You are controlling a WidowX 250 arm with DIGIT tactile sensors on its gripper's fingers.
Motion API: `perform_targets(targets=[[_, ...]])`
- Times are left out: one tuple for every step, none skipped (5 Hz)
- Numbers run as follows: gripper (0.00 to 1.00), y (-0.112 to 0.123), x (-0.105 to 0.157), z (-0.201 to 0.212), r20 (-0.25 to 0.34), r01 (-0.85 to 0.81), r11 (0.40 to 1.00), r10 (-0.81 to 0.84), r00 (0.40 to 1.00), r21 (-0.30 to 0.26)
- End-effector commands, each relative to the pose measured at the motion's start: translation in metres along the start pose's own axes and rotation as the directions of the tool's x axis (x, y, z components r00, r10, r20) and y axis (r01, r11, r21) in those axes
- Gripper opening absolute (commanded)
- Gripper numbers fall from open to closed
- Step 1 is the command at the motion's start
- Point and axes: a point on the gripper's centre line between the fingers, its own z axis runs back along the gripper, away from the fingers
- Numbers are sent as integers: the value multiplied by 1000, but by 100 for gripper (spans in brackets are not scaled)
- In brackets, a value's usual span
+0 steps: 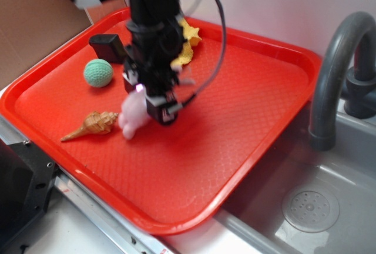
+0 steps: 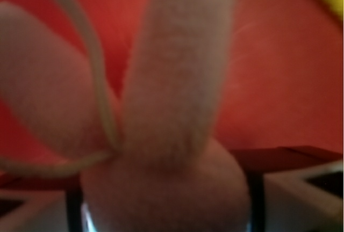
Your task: Grab the pink bunny.
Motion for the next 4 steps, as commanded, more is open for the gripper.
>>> perform_targets(targets=[[0, 44, -31, 98, 278, -199, 977, 213, 937, -77], [0, 51, -48, 131, 371, -208, 974, 225, 901, -86], [0, 50, -47, 136, 393, -221, 973, 229, 891, -65], [0, 54, -42, 128, 360, -188, 981, 193, 913, -50]])
